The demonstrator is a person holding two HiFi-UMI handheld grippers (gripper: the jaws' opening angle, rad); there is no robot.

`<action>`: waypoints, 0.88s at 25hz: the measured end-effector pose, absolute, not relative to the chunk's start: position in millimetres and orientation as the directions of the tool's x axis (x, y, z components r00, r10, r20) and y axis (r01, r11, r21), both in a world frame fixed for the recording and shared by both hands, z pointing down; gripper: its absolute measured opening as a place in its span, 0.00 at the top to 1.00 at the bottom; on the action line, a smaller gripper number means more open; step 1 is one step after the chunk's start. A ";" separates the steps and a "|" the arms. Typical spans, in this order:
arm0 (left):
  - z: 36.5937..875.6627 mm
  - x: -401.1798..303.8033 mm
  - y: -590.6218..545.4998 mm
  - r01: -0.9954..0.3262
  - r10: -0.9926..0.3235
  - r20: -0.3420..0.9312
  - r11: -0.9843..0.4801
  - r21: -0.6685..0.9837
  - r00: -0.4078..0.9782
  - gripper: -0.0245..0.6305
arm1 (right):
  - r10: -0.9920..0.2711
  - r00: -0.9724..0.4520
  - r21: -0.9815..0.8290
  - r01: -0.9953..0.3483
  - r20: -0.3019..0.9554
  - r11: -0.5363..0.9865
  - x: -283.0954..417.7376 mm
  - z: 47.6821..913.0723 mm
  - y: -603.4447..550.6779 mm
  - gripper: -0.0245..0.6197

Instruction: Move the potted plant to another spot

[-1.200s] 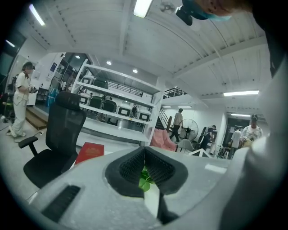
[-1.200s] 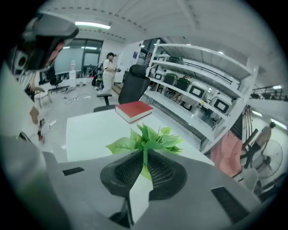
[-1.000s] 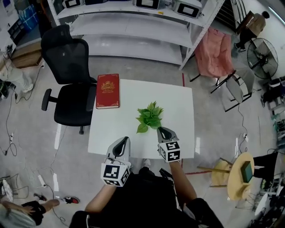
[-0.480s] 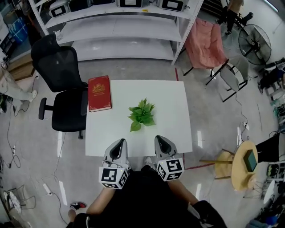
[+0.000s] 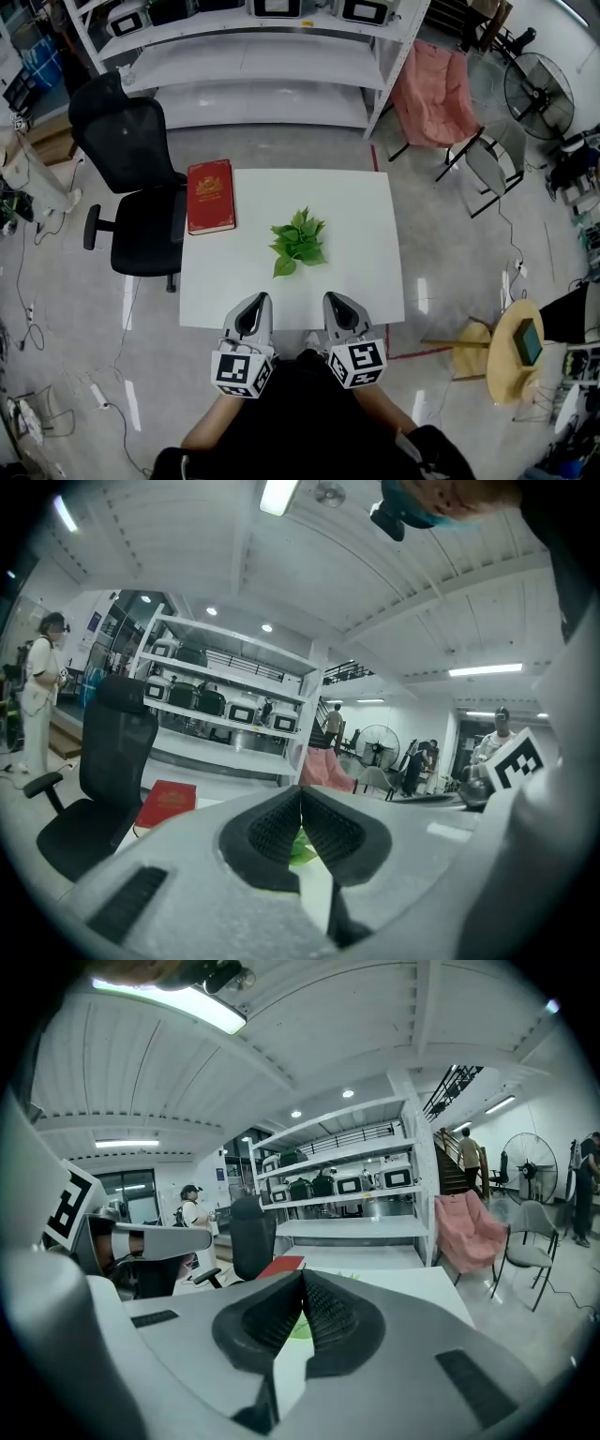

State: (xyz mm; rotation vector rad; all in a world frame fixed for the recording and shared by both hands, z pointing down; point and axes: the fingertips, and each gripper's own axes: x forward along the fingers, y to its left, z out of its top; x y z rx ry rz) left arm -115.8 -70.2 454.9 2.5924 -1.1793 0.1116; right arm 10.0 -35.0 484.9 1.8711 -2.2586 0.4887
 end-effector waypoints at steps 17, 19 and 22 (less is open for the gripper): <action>458.7 -116.6 -69.4 -0.752 -0.728 0.196 -0.615 0.238 0.657 0.94 | -0.921 -0.196 -0.139 -0.978 0.337 0.157 10.2 489.2 -30.9 0.94; 458.8 -116.7 -68.1 -0.751 -0.727 0.196 -0.616 0.237 0.658 0.94 | -0.920 -0.196 -0.137 -0.978 0.339 0.158 9.8 489.5 -29.3 0.94; 457.8 -117.8 -66.5 -0.750 -0.725 0.195 -0.620 0.233 0.660 0.94 | -0.919 -0.199 -0.139 -0.977 0.340 0.160 8.8 489.1 -27.9 0.94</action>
